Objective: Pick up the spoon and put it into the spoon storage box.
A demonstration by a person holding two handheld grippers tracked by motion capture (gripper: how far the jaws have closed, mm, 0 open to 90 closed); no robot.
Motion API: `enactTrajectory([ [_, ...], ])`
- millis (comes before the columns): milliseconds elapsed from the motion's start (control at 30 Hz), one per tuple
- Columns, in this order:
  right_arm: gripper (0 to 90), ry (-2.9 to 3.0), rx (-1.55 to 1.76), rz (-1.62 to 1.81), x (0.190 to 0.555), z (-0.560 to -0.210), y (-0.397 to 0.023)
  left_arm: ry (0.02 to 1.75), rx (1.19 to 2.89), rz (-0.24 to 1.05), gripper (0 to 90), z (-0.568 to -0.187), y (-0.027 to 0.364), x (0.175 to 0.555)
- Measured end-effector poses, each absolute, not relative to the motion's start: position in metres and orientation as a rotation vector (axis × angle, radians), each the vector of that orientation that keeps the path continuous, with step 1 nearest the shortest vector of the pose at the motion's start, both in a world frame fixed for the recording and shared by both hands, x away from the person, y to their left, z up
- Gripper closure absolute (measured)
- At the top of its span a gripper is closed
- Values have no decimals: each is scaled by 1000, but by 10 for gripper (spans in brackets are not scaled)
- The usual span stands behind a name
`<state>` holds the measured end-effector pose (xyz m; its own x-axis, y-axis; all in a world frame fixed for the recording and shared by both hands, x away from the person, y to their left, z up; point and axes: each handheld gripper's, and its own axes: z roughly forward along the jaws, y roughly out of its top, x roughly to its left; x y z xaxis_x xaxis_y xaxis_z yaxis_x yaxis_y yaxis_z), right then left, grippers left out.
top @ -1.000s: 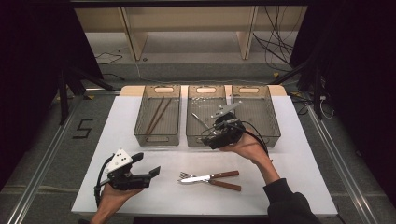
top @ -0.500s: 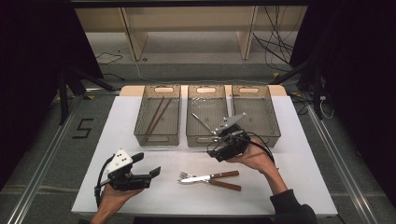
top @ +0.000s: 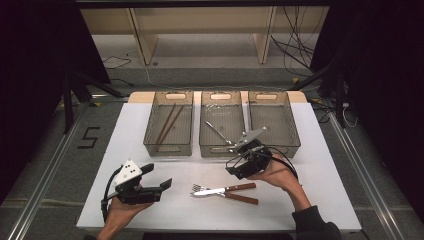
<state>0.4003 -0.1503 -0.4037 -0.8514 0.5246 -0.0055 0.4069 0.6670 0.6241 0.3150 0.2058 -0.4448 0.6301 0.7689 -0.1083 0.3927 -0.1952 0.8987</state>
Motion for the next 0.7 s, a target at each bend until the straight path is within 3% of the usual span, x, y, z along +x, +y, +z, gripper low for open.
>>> enactTrajectory([
  [700,256,2818,680,795,392,-423,-149,932,1814,455,153,-444,203,316],
])
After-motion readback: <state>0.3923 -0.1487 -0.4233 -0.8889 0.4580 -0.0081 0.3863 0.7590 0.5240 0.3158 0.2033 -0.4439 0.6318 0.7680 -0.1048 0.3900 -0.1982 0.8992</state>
